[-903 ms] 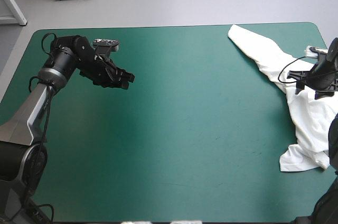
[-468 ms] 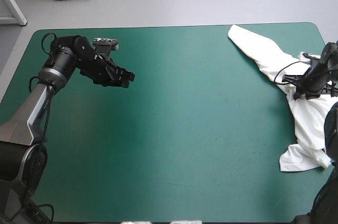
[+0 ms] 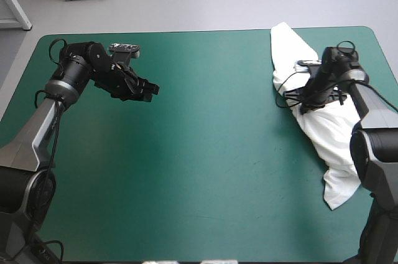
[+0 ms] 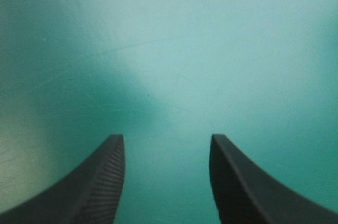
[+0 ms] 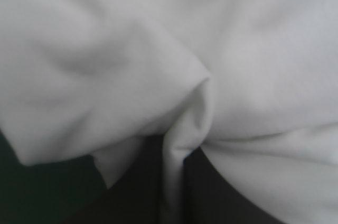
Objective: Fold the cloth
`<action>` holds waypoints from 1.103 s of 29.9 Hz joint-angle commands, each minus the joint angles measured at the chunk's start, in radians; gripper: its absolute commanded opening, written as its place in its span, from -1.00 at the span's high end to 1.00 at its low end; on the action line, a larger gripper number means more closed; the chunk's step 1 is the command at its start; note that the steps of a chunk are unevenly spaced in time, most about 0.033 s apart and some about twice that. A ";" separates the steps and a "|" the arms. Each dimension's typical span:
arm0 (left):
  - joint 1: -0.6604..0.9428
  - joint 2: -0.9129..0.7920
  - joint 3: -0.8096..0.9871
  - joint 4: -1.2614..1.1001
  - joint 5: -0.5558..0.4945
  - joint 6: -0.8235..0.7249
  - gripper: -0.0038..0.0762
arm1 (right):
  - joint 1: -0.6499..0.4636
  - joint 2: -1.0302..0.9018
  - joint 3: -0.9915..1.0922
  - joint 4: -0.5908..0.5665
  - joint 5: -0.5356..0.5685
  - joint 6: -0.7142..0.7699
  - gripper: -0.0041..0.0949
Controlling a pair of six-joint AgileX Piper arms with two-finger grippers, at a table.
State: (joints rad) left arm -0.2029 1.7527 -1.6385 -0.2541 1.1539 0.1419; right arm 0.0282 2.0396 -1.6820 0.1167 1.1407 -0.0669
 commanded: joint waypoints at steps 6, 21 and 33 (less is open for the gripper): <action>0.000 -0.055 -0.025 -0.014 -0.030 0.005 0.01 | 0.282 -0.038 -0.015 0.172 0.054 -0.012 0.95; 0.000 -0.055 -0.025 0.006 -0.063 0.005 0.01 | 0.638 -0.095 -0.015 0.266 0.094 -0.012 0.95; 0.000 -0.055 -0.025 0.006 -0.063 0.005 0.01 | 0.753 -0.095 -0.013 0.246 0.103 -0.009 0.73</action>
State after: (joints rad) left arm -0.2029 1.7527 -1.6385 -0.2284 1.1195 0.1469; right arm 0.7888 2.0111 -1.6757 0.3449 1.2135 -0.0680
